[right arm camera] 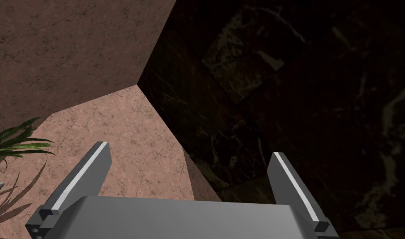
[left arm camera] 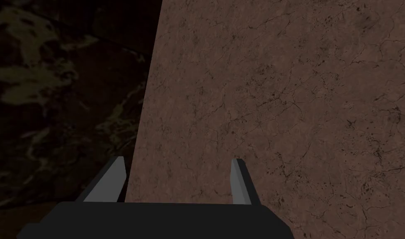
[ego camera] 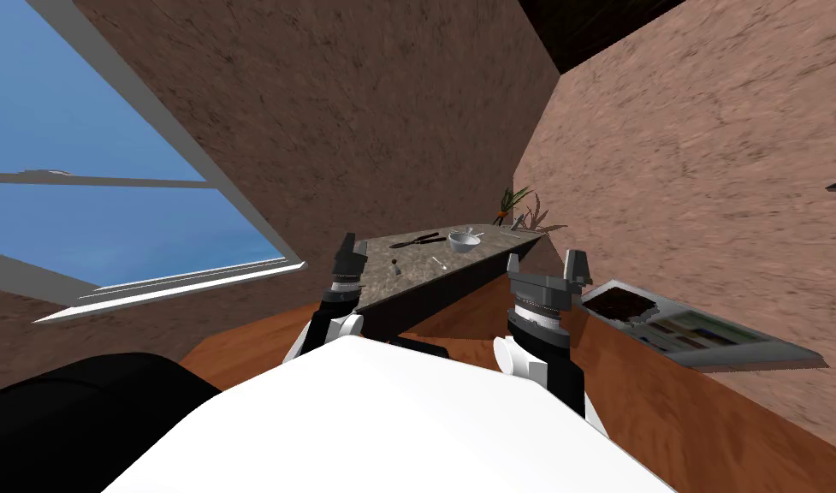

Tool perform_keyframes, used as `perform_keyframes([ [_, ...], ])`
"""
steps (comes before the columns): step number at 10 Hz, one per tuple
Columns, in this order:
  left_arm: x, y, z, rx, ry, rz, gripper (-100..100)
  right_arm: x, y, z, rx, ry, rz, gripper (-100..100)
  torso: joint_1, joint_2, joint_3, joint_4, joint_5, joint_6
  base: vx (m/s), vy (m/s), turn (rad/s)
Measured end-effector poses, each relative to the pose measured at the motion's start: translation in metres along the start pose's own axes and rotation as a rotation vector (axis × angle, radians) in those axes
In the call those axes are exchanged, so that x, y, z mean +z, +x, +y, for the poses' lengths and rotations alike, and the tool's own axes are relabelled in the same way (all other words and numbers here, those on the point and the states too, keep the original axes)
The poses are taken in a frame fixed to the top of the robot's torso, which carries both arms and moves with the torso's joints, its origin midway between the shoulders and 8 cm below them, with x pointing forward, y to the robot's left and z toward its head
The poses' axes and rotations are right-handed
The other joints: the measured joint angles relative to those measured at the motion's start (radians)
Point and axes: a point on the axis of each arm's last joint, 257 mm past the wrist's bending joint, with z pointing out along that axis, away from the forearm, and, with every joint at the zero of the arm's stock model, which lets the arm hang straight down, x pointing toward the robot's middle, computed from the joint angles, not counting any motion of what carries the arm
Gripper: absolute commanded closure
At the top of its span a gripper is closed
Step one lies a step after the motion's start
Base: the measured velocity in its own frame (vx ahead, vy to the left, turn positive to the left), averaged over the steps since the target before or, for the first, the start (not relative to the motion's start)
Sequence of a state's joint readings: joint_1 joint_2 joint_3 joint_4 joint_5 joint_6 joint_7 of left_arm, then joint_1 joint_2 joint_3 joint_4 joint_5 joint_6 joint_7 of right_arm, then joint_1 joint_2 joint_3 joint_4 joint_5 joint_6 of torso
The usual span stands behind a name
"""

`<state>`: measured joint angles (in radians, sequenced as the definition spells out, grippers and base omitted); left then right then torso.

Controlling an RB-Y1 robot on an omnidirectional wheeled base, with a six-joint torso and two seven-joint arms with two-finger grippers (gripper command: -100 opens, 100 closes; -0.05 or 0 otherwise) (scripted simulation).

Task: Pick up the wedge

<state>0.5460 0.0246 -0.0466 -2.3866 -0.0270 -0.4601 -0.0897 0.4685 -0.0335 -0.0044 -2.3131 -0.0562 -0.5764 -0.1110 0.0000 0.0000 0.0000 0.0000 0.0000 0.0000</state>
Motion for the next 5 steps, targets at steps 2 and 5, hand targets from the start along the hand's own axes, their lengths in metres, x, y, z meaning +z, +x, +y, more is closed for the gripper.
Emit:
perform_keyframes([
  [2, 0.001, 0.005, 0.013, 0.03, -0.032, 0.042, -100, 0.0, 0.0, 0.0, 0.0, 0.0, 0.0, 0, 0.004, 0.004, 0.002, 0.001, 0.001, 0.0, -0.09, 0.077, -0.217],
  [5, 0.003, 0.008, 0.039, 0.085, -0.102, 0.093, -100, 0.0, 0.0, 0.0, 0.0, 0.0, 0.0, 0, 0.007, 0.007, 0.004, 0.002, 0.002, 0.0, -0.103, 0.087, -0.162],
])
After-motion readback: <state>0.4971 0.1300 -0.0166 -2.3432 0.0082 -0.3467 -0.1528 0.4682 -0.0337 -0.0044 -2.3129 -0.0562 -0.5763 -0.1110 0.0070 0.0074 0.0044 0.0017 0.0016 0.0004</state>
